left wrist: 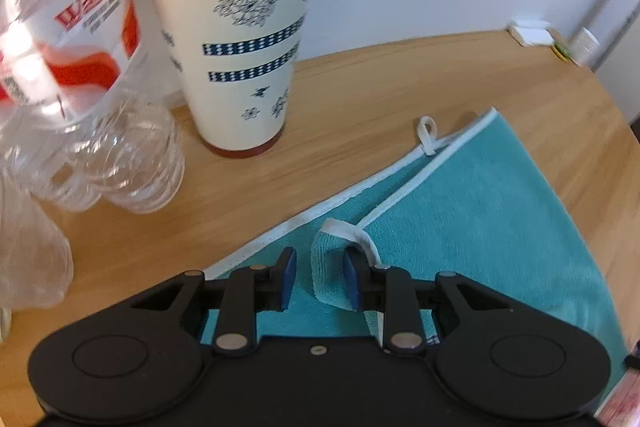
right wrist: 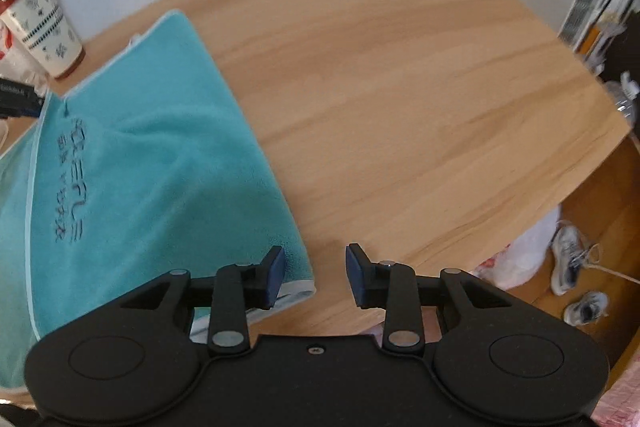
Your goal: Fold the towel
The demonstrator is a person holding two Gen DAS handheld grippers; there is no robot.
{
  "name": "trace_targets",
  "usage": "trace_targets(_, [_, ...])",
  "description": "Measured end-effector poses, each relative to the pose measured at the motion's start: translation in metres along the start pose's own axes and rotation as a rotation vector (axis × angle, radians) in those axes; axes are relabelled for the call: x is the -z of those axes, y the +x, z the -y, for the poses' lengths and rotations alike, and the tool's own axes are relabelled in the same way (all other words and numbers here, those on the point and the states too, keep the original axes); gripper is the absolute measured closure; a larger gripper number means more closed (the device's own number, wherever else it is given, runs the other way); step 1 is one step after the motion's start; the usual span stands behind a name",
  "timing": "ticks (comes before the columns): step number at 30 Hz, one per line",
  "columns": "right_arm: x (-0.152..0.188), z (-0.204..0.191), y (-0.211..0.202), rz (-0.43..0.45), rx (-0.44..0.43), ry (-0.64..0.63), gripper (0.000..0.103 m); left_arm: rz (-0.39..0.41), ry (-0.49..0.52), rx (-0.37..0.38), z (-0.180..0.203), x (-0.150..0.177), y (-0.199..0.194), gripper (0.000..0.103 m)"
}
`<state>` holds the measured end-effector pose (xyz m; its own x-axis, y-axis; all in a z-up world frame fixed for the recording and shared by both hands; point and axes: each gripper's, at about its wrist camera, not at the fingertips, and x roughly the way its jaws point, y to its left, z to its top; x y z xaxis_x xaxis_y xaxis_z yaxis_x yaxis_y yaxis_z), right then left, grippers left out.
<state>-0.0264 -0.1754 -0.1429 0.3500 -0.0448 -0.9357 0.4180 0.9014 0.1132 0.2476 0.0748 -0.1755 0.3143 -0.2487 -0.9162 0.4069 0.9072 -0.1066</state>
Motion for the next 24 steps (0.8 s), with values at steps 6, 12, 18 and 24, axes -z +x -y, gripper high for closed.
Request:
trace_targets(6, [0.005, 0.011, 0.003, -0.047, -0.071, -0.018, 0.094, 0.017, -0.022, -0.045, 0.004, 0.004, -0.002, 0.077])
trace_targets(12, [-0.006, -0.003, 0.006, -0.102, -0.062, -0.177, 0.09, 0.015, -0.098, -0.084, 0.006, 0.007, -0.004, 0.077])
trace_targets(18, [-0.068, 0.005, -0.005, -0.025, -0.127, -0.315, 0.07, 0.014, -0.144, -0.116, 0.002, 0.009, -0.01, 0.076])
trace_targets(24, [-0.185, 0.002, 0.03, 0.086, -0.308, -0.375, 0.064, 0.015, -0.258, -0.134, -0.004, 0.008, -0.015, 0.055])
